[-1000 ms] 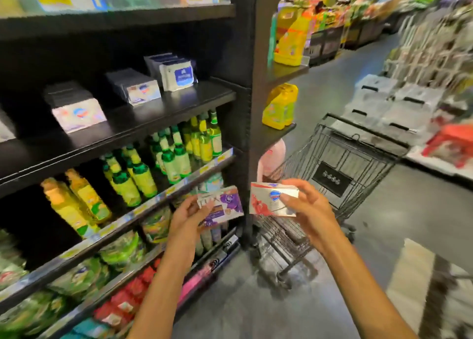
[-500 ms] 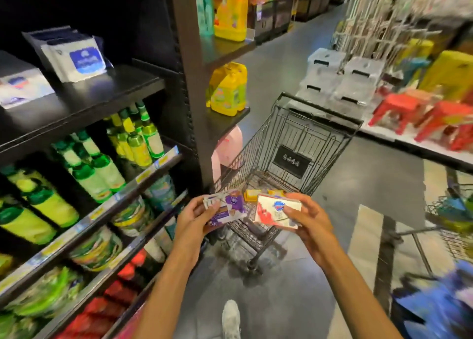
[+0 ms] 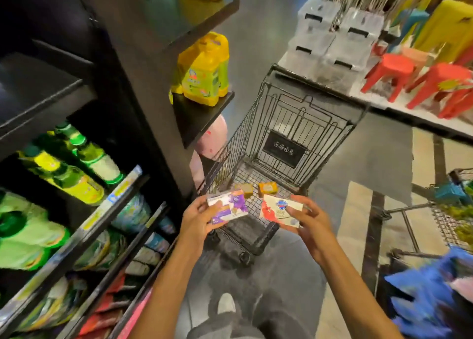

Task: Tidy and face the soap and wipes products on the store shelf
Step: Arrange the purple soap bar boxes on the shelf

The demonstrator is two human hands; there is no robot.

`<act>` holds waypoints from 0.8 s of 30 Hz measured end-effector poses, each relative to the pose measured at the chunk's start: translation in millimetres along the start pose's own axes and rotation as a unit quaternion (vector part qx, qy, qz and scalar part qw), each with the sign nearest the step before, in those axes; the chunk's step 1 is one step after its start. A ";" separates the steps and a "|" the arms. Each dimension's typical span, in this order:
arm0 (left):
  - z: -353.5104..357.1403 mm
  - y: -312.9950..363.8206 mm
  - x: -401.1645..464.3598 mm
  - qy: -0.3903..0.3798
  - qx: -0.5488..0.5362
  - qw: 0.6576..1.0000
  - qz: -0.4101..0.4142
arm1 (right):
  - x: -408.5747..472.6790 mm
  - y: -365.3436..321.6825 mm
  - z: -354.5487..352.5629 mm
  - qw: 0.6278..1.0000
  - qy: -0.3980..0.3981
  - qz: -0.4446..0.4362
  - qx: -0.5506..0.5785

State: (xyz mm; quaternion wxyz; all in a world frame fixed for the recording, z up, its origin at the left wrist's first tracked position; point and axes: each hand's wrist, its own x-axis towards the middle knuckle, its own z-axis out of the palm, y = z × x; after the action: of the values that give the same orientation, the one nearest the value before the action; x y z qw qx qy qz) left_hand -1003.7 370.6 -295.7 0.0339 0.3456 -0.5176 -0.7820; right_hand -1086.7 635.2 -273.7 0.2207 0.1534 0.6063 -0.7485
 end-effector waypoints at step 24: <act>61.3 -165.8 301.9 0.127 0.049 0.958 -0.252 | 348.1 107.5 -13.1 0.950 0.098 0.249 -0.159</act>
State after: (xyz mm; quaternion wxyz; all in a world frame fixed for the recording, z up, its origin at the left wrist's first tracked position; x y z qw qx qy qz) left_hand -1217.5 371.4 -572.6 -0.1161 0.5627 -0.4427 -0.6884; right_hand -1329.5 579.7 -539.9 0.3608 0.3350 0.6789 -0.5448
